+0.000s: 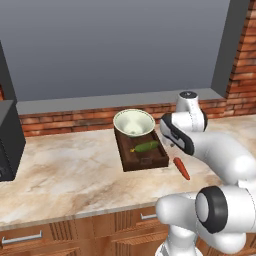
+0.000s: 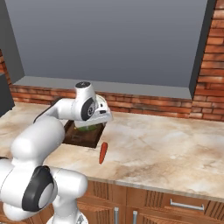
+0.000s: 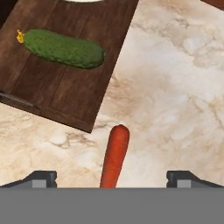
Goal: Place the two vegetables and bowl onto the tray for setting up a vegetable dip station.
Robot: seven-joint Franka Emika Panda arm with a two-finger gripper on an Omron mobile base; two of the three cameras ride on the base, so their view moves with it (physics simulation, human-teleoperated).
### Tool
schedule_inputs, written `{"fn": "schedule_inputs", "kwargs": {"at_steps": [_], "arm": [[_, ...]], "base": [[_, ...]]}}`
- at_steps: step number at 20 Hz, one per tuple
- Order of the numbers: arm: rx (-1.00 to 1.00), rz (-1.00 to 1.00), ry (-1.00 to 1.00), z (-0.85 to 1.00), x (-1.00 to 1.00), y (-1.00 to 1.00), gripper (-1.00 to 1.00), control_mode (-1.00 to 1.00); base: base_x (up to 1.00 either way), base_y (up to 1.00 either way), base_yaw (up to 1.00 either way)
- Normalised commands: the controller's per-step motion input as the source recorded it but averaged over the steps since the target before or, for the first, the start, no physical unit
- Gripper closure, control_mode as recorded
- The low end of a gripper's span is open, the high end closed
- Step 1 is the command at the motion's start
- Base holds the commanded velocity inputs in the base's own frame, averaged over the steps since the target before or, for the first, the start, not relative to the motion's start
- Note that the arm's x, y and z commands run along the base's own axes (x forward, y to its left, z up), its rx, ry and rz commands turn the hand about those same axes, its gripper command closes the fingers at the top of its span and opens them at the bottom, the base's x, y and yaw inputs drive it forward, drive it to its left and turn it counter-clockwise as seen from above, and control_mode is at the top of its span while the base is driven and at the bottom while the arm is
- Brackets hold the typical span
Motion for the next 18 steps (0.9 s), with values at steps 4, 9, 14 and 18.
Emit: {"fn": "schedule_inputs", "kwargs": {"at_steps": [4,9,14,18], "arm": [[0.06,-0.14,0.04,-0.23,-0.18,-0.06,-1.0,-1.0],[0.04,-0.1,0.04,-0.34,-0.08,0.0,-1.0,-1.0],[0.01,-0.07,0.0,-0.25,0.0,-0.09,-1.0,-1.0],[0.0,-0.03,0.0,-0.26,0.0,-0.16,-1.0,-1.0]], "base": [[0.0,0.0,0.0],[0.0,0.0,0.0],[0.0,0.0,0.0],[0.0,0.0,0.0]]}}
